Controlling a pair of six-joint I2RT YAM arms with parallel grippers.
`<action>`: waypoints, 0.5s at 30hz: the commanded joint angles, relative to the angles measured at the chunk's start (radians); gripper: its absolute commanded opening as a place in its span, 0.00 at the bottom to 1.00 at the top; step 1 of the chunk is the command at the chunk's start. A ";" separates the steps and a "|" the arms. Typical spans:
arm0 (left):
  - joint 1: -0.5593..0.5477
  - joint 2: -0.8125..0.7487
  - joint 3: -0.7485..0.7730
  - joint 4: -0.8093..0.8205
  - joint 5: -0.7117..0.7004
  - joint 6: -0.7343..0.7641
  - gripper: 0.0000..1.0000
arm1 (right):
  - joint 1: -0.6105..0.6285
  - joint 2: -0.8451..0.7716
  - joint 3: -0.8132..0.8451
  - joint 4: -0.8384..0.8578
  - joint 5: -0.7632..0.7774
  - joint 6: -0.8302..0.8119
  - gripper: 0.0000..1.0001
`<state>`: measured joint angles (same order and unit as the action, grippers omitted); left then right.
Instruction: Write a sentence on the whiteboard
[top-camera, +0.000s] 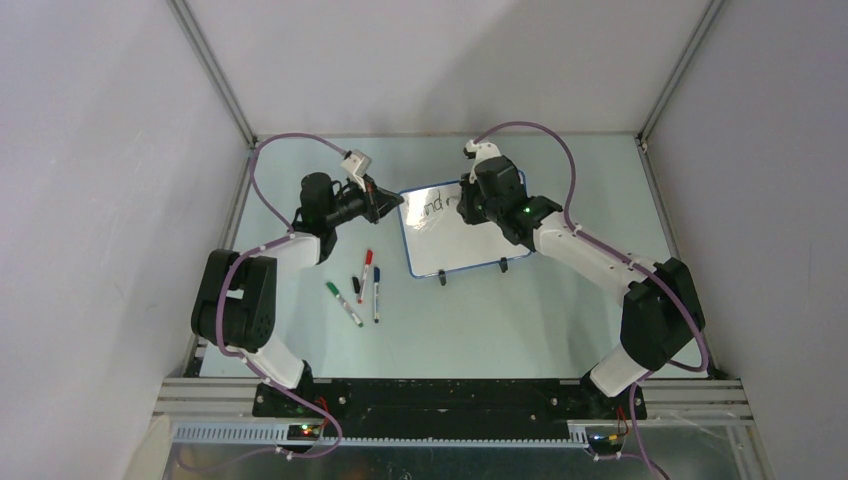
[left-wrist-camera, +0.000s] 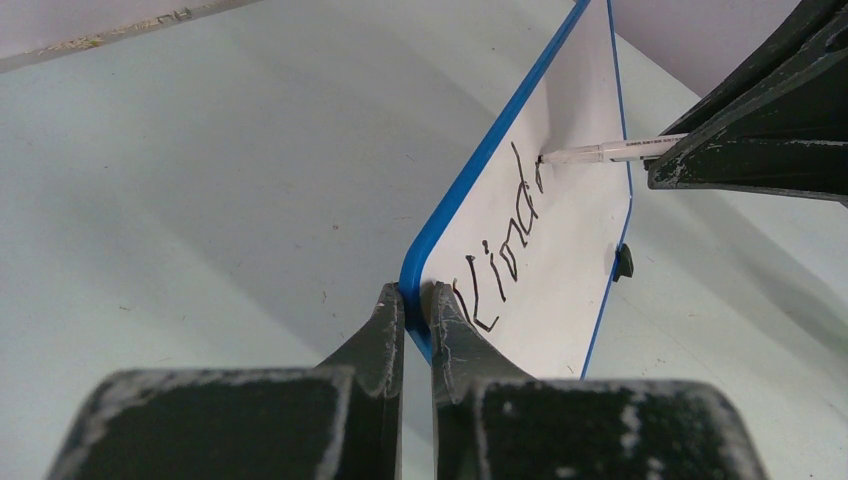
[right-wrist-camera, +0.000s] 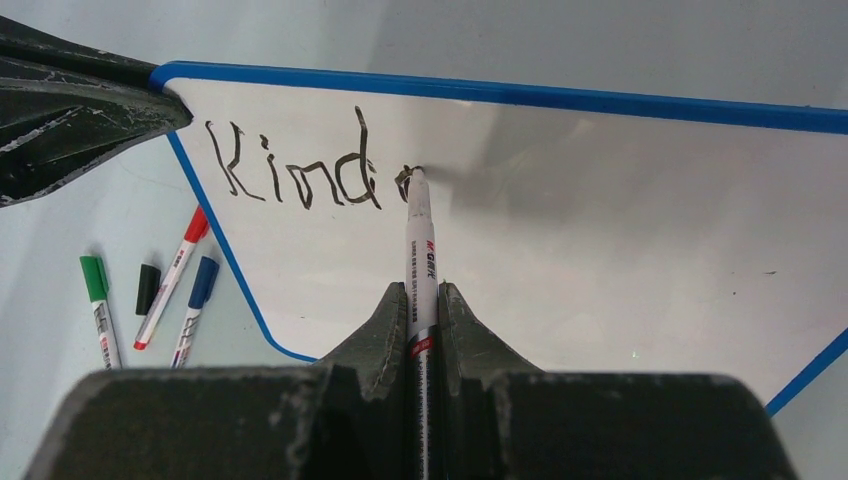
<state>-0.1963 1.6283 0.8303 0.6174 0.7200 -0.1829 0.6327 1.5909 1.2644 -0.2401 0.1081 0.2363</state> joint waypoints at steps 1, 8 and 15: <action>-0.015 -0.010 -0.026 -0.054 -0.035 0.069 0.00 | -0.019 -0.001 0.036 -0.019 0.053 0.008 0.00; -0.014 -0.013 -0.028 -0.054 -0.036 0.069 0.00 | -0.019 0.000 0.035 -0.045 0.052 0.011 0.00; -0.015 -0.012 -0.028 -0.054 -0.037 0.072 0.00 | -0.015 0.008 0.035 -0.067 0.045 0.004 0.00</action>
<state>-0.1970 1.6283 0.8303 0.6174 0.7177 -0.1825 0.6296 1.5909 1.2705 -0.2733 0.1150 0.2401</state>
